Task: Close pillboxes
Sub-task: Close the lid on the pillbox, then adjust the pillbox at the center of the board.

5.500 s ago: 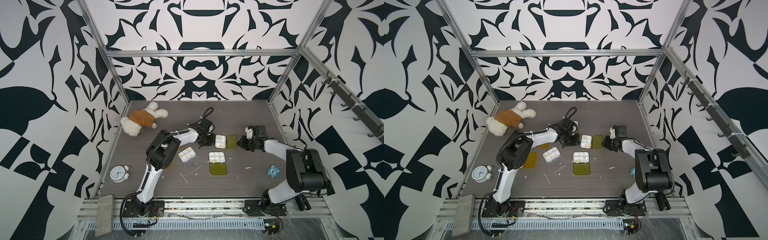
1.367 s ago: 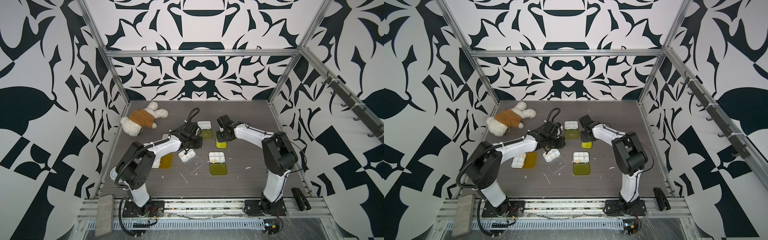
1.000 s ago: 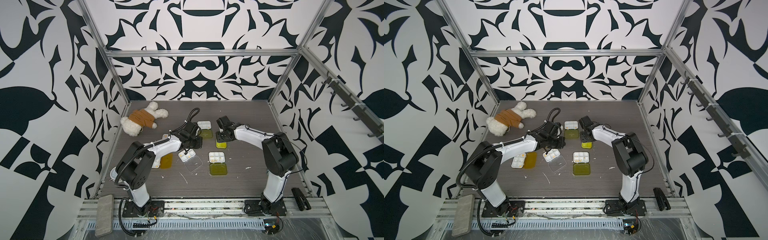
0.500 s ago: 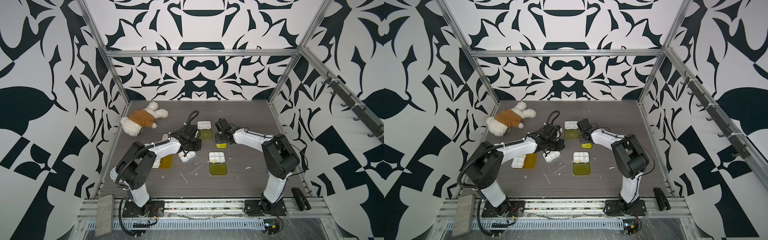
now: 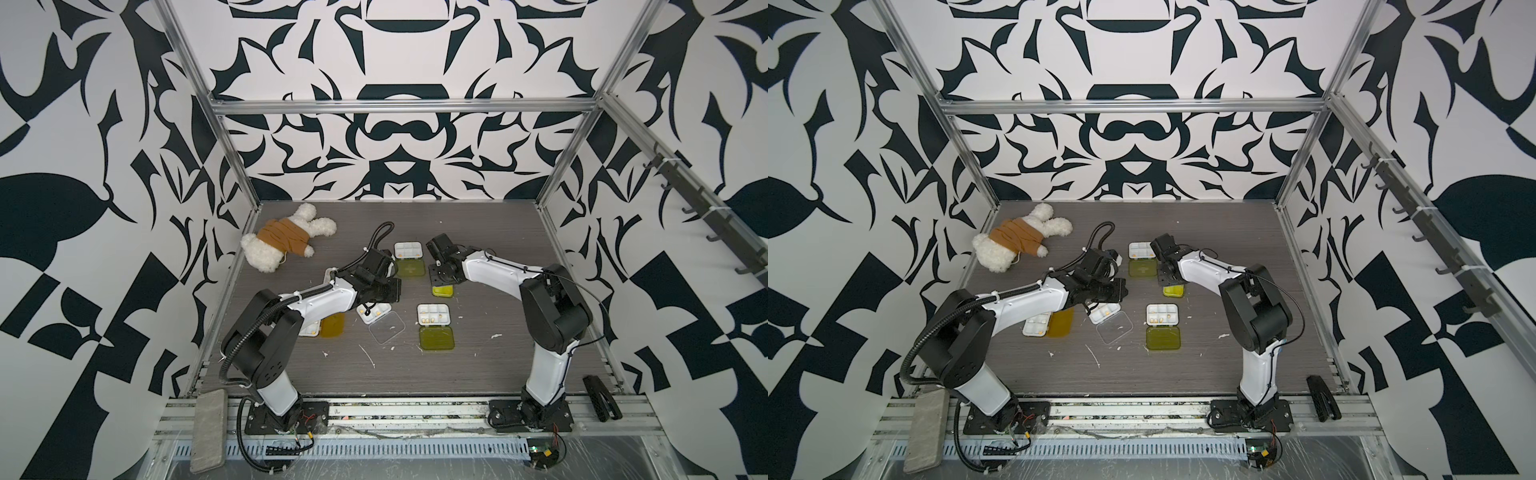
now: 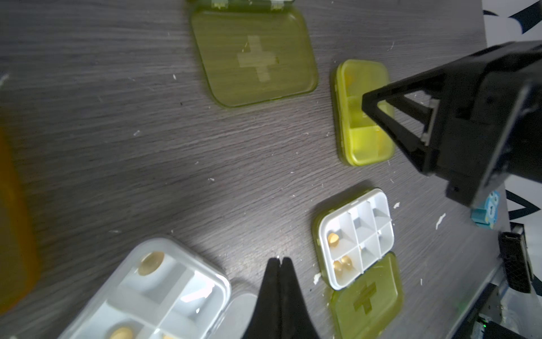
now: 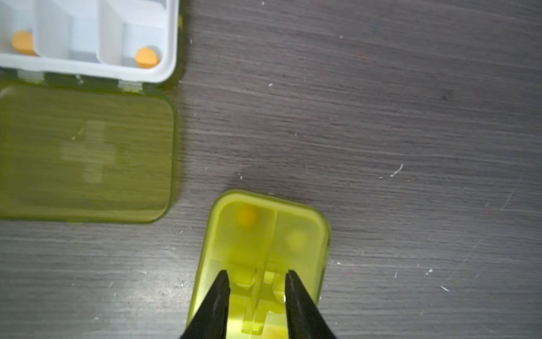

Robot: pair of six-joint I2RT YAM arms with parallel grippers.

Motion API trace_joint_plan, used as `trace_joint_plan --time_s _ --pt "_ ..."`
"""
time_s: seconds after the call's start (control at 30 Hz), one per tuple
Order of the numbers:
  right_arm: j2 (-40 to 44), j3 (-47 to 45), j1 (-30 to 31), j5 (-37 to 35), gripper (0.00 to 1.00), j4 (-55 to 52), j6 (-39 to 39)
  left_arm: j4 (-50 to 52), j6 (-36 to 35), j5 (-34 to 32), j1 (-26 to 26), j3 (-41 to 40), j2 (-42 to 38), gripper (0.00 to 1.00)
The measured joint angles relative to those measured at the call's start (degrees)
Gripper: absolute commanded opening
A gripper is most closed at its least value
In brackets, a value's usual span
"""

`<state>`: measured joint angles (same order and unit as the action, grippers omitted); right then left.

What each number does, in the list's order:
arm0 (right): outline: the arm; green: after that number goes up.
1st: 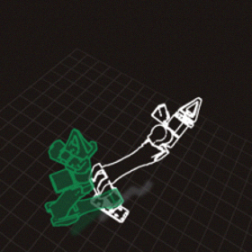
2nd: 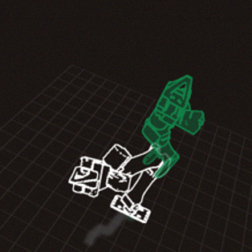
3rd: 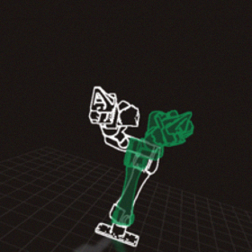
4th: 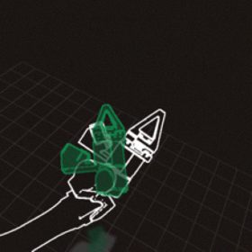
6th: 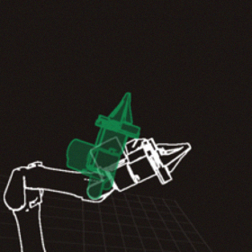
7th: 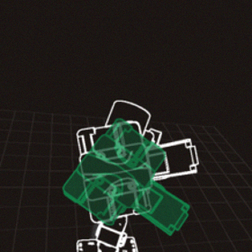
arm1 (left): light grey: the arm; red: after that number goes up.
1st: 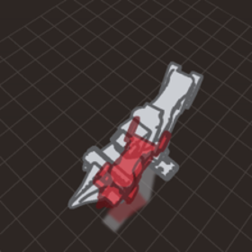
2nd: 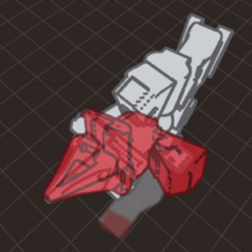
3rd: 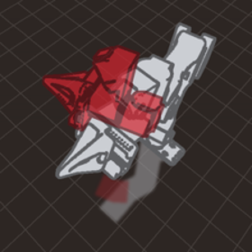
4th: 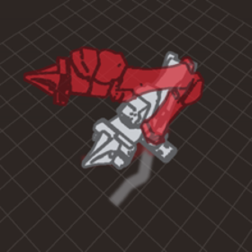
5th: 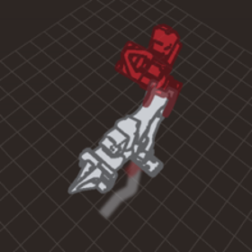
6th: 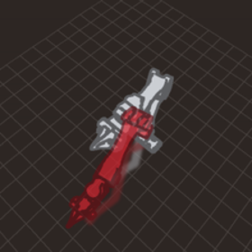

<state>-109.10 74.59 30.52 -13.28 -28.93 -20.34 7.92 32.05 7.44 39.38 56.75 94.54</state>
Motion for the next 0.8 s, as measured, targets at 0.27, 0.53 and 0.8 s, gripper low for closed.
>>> trace_joint_plan --time_s 0.27,0.53,0.8 --pt "-1.3 7.1 0.1 -0.9 0.46 -7.8 2.6 0.0 -0.2 -0.2 0.0 0.0 -1.0 0.02" --pt "-1.6 7.1 3.7 -3.4 0.48 -10.2 2.2 0.1 -0.5 -0.2 -0.1 0.0 -1.3 0.02" --pt "-2.7 6.4 8.9 -9.2 0.49 -11.7 0.9 0.2 -0.6 -0.9 -0.6 -0.3 -4.9 0.02"
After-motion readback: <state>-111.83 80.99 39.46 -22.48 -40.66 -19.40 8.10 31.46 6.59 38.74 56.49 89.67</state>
